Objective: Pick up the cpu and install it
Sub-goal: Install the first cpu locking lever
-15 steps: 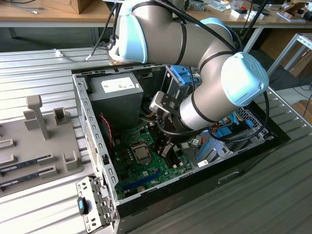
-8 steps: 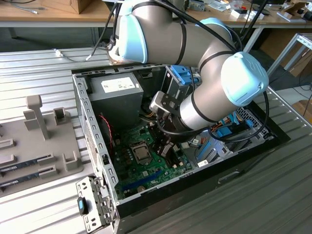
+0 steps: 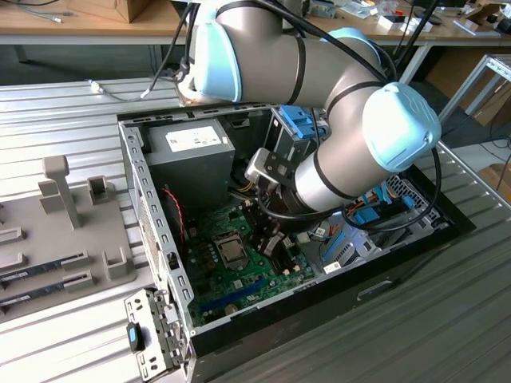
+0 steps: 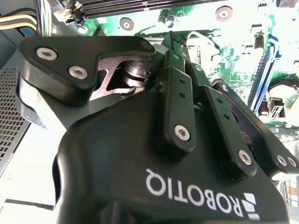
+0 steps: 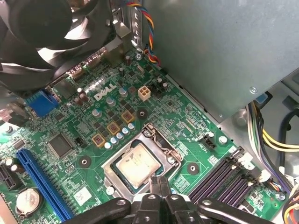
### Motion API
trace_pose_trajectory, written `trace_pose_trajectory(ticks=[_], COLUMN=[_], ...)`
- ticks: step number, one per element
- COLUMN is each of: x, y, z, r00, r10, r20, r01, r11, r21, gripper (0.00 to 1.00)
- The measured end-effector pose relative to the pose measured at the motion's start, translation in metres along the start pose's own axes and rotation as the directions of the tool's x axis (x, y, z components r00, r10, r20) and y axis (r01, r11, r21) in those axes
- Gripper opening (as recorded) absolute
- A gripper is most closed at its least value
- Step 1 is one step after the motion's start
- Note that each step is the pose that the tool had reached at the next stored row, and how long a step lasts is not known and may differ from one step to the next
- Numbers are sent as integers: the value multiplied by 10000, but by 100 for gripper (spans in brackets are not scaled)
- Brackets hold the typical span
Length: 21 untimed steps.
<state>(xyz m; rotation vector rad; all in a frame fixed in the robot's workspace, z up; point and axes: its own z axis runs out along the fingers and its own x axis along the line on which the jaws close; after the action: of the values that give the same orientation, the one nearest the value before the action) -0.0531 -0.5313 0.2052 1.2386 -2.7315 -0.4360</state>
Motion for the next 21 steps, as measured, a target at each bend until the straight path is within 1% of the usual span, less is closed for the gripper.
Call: trace_pose_trajectory(ticks=[3, 4, 8, 10, 11, 15, 18, 20, 21], x=[4, 3, 2, 1, 0, 0, -2, -2, -3], y=[13, 23, 40, 58, 64, 73, 97, 107, 122], z=[-16, -44, -96, -152, -169, -199, -275, -304, -351], r00=[10000, 10000, 10000, 10000, 10000, 10000, 10000, 10000, 10000], r10=[-5, -7, -9, -10, -10, -10, -10, -10, -10], r20=[6, 8, 9, 8, 8, 8, 8, 8, 8], r01=[5, 7, 9, 10, 10, 10, 10, 10, 10], r11=[10000, 10000, 10000, 10000, 10000, 10000, 10000, 10000, 10000], r21=[10, 11, 11, 12, 11, 11, 11, 12, 11], gripper=[11, 11, 11, 11, 11, 11, 11, 11, 11])
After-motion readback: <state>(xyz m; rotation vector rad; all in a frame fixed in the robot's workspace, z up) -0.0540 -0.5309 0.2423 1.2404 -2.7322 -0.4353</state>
